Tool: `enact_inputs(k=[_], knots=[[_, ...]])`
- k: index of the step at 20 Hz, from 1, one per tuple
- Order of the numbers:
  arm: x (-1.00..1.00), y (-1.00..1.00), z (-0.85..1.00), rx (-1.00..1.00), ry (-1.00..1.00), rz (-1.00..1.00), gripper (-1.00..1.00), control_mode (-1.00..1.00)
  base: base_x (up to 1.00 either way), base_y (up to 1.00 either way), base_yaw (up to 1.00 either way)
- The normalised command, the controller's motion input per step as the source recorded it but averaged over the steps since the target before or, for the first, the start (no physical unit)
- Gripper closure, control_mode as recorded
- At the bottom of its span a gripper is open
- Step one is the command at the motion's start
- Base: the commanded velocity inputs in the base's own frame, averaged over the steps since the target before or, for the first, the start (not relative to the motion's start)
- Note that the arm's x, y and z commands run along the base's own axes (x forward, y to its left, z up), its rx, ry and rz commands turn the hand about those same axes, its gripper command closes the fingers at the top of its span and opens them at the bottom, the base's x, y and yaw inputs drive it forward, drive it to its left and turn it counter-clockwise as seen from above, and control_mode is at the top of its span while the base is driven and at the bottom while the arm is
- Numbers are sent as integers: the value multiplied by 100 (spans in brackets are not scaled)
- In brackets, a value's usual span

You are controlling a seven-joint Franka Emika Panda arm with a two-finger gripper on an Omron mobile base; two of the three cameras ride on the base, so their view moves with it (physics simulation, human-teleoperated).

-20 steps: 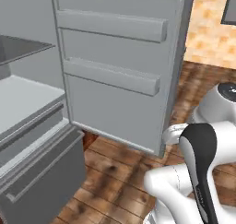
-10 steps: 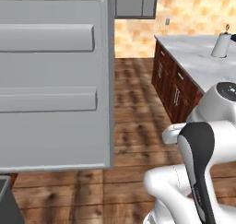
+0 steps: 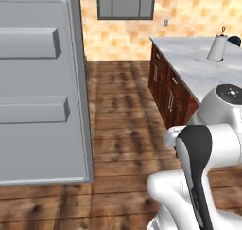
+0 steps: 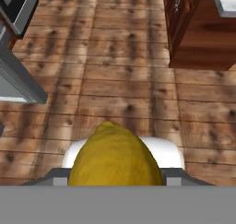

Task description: Retrieve a lemon from the fridge and place it on the cutting board with the fish.

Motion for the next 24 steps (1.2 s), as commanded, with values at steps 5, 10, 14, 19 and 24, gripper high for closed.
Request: enact_inputs(k=[5,10,14,19,24], knots=[[0,0,0,0,0,0,100,100,23,-45,22],[0,0,0,0,0,0,100,100,52,-41,9],[0,0,0,0,0,0,100,100,56,-62,6],[0,0,0,0,0,0,100,100,25,-52,0],[0,0,0,0,0,0,100,100,66,-15,2]])
